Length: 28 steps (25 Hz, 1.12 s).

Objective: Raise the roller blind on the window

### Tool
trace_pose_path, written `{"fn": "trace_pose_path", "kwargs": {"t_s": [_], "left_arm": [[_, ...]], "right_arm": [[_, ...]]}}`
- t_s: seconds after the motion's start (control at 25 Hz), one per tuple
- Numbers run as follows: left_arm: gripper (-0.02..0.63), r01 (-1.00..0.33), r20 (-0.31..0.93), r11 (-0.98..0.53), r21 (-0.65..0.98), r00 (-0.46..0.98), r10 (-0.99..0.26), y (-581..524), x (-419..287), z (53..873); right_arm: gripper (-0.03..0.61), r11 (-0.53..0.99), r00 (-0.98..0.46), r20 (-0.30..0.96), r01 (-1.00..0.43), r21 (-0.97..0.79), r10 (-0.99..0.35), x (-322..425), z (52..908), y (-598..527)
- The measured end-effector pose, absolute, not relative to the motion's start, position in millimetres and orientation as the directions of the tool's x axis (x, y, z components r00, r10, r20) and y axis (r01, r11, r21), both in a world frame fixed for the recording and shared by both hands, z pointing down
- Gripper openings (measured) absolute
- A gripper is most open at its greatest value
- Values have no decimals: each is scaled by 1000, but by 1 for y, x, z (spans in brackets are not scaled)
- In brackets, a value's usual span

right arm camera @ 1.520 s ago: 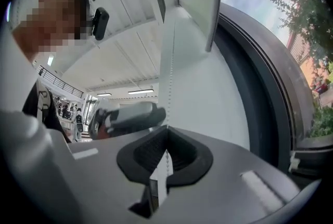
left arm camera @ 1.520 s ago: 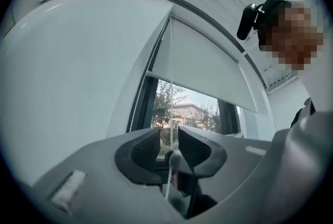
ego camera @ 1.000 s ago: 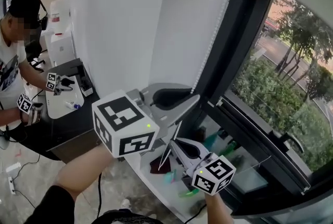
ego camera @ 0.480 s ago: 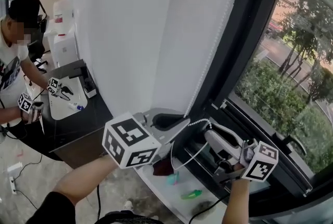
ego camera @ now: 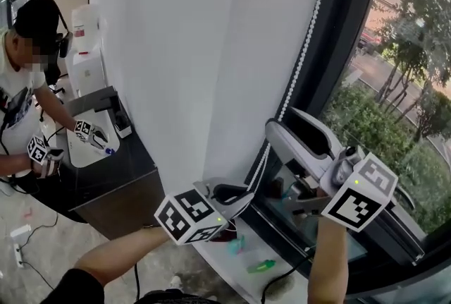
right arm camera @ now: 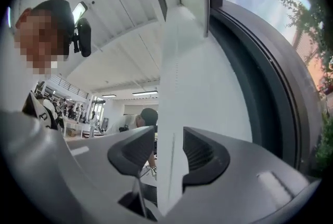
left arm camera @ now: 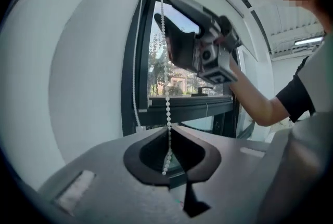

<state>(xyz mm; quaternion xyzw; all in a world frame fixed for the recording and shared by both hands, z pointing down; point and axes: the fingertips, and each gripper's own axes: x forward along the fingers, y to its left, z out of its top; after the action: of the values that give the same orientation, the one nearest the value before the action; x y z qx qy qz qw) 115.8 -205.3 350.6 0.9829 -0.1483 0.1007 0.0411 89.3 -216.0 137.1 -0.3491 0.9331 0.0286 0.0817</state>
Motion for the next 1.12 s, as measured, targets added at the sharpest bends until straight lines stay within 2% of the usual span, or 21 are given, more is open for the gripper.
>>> {"fn": "trace_pose_path", "kwargs": {"t_s": [0.08,0.2,0.28,0.32,0.48,0.52,0.56,0.6,0.68,0.76,0.96,1.12], "left_arm": [[21,-301,247,-949,91,930,-272,-207,115,374],[22,-307,253,-941,146,931,-264,-211,110,388],[23,-307,257,-942,136,929,-265,-210,109,388],[23,-300,260,-945,129,930,-259,-208,110,388],[25,-195,242,-964,182,959,-149,-194,108,382],[39,-182,211,-963,200,968,-139,-193,103,372],[97,-183,157,-961,206,976,-152,-193,98,355],[115,-192,89,-961,197,980,-178,-194,92,333],[120,-222,-37,-964,147,973,-229,-197,84,284],[121,-258,-108,-962,87,958,-266,-201,80,246],[121,-325,-175,-943,69,927,-332,-223,81,202],[118,-321,-193,-946,45,926,-323,-226,91,183]], "right_arm": [[154,752,-741,-184,-659,12,-646,84,130,-216],[78,710,-700,-198,-703,26,-686,87,128,-222],[51,700,-689,-203,-714,20,-696,89,130,-226],[18,701,-688,-204,-713,17,-696,90,131,-227],[14,676,-667,-196,-736,23,-719,98,134,-236],[13,673,-663,-197,-739,18,-722,100,135,-237],[12,684,-672,-197,-729,5,-714,101,138,-235],[12,699,-686,-189,-715,-7,-703,99,144,-232],[12,705,-697,-145,-710,-2,-702,95,165,-231],[11,702,-699,-83,-711,-20,-710,93,201,-233],[8,705,-711,2,-698,-127,-703,93,284,-226],[6,677,-691,51,-719,-161,-721,99,325,-218]]}}
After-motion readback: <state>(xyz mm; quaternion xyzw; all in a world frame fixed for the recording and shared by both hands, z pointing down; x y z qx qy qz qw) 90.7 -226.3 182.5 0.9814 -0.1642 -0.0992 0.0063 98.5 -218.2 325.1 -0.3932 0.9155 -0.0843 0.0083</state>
